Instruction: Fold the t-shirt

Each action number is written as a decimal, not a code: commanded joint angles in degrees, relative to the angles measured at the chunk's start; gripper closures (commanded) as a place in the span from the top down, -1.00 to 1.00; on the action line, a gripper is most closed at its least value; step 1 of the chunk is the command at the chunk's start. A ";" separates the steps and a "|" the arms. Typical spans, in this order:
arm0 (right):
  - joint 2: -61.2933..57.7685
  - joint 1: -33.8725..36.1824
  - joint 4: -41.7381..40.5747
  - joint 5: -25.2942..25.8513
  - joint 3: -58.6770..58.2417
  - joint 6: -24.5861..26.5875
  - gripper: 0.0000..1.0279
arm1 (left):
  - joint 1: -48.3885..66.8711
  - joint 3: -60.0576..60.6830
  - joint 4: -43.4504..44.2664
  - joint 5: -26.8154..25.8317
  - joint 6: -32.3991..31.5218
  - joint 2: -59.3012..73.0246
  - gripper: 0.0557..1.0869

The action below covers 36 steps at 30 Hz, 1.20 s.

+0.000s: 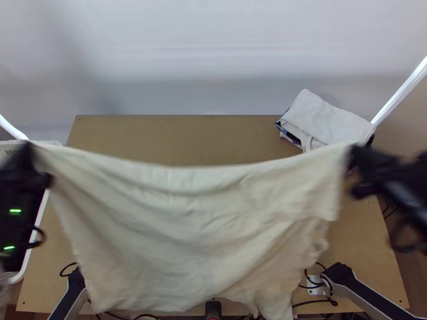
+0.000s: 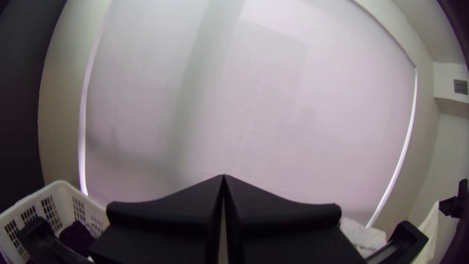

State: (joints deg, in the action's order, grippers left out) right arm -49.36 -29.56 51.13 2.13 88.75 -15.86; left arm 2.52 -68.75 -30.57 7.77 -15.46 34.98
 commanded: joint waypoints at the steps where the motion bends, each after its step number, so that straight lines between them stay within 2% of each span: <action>1: 2.08 -2.52 -2.79 -3.63 -10.18 -4.18 -0.94 | 0.29 9.78 1.65 -1.62 -0.88 -3.96 -0.93; 4: 1.55 -2.43 -6.49 -6.17 -17.73 -3.65 -0.94 | 0.20 15.93 1.30 -4.08 -0.71 -4.13 -0.93; 9: -2.84 2.93 -18.70 -10.92 -28.90 -3.04 -0.94 | -0.33 21.73 5.52 -7.24 -0.18 -0.62 -0.93; 16: -16.91 10.58 -33.20 -14.17 -33.12 -3.92 -0.94 | -3.23 22.61 14.04 -8.91 -0.62 12.74 -0.93; 21: -29.03 13.30 -39.27 -14.17 -29.51 -4.71 -0.94 | -5.60 20.24 19.40 -9.70 -1.32 26.28 -0.93; 28: -45.03 15.67 -40.06 -14.17 -18.17 -6.99 -0.94 | -7.18 13.12 24.85 -9.70 -0.80 44.21 -0.92; 36: -58.57 17.26 -37.25 -13.47 -2.88 -10.33 -0.94 | -9.82 -1.39 24.41 -9.62 -1.24 63.02 -0.93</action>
State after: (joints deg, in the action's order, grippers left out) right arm -104.38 -13.02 13.13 -11.81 80.88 -24.08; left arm -5.87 -65.30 -6.79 -1.54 -15.86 93.14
